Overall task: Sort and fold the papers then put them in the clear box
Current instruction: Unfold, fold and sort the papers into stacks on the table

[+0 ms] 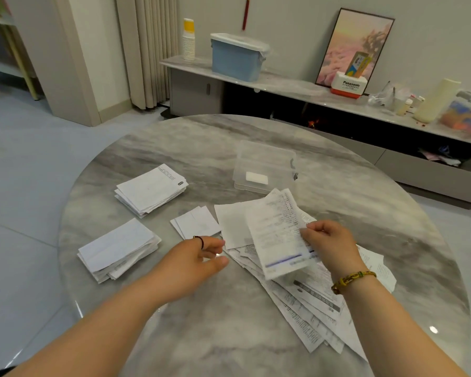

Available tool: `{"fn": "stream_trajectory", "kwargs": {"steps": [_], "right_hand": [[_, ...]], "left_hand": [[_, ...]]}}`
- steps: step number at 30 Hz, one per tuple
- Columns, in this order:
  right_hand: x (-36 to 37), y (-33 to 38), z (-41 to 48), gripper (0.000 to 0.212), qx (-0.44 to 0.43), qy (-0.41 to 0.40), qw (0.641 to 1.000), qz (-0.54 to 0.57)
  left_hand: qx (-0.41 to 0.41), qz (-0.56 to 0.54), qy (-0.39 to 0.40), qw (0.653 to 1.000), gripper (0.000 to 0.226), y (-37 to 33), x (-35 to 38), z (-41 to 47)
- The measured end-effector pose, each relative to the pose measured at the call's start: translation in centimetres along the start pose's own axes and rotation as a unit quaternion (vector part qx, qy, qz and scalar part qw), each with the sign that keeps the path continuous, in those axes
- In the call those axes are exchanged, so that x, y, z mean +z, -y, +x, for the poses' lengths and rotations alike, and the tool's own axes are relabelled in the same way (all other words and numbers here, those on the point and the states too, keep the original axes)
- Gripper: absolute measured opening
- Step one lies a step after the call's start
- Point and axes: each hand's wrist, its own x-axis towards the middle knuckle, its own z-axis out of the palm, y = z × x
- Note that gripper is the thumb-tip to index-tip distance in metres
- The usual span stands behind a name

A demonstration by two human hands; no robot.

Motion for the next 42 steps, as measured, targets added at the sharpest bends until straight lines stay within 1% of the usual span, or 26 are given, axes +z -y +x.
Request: {"fn": "stream_trajectory", "kwargs": {"steps": [2,4,6,8,11,15,18,21,24,27,29,31,34,36,38,42], "right_hand": [[0.6,0.8,-1.4,0.026,0.022,0.038,0.997,0.064],[1.5,1.1,-3.1,0.026,0.044,0.076,0.989,0.118],[2.5,1.0,-4.8,0.026,0.057,0.103,0.983,0.141],[3.1,0.8,-5.7,0.026,0.063,0.120,0.979,0.153],[3.6,0.6,-5.8,0.026,0.075,0.142,0.974,0.162],[4.2,0.6,-5.6,0.016,0.074,0.187,0.966,0.162],[4.4,0.5,-5.2,0.020,0.074,0.203,0.955,0.202],[4.4,0.4,-4.9,0.026,0.078,0.214,0.946,0.231],[4.3,0.2,-4.6,0.033,0.079,0.208,0.943,0.247],[4.1,0.3,-4.4,0.042,0.066,0.205,0.948,0.235],[3.9,0.4,-4.3,0.045,0.062,0.212,0.947,0.232],[3.8,0.5,-4.3,0.040,0.066,0.209,0.947,0.233],[3.9,0.4,-4.2,0.026,0.080,0.196,0.950,0.230],[4.0,0.3,-4.2,0.025,0.088,0.194,0.951,0.223],[4.1,0.3,-4.2,0.027,0.085,0.205,0.954,0.201],[4.1,0.3,-4.6,0.019,0.064,0.233,0.959,0.145]], "left_hand": [[-0.031,-0.092,-0.009,0.995,0.024,-0.8,-0.1,-0.2],[-0.051,-0.186,0.000,0.981,0.020,-1.5,-0.3,-0.5],[-0.058,-0.241,0.015,0.969,0.027,-2.0,-0.8,-0.9],[-0.058,-0.256,0.018,0.965,0.030,-2.3,-1.3,-1.2],[-0.063,-0.249,0.027,0.966,0.028,-2.4,-1.6,-1.3],[-0.071,-0.245,0.029,0.967,0.028,-2.1,-1.6,-1.2],[-0.081,-0.274,0.037,0.958,0.026,-1.8,-1.7,-1.0],[-0.086,-0.321,0.059,0.942,0.023,-1.7,-2.1,-0.8],[-0.090,-0.358,0.072,0.927,0.028,-1.8,-2.4,-0.8],[-0.090,-0.350,0.085,0.929,0.044,-1.8,-2.6,-0.9],[-0.082,-0.323,0.093,0.938,0.048,-1.8,-2.7,-1.0],[-0.072,-0.293,0.084,0.950,0.047,-1.9,-2.7,-1.0],[-0.056,-0.238,0.038,0.969,0.042,-1.9,-2.5,-1.0],[-0.045,-0.206,0.016,0.977,0.040,-1.9,-2.4,-1.0],[-0.036,-0.185,-0.005,0.982,0.039,-1.8,-2.2,-1.0],[-0.029,-0.174,-0.035,0.984,0.033,-1.6,-2.1,-0.8]]}}
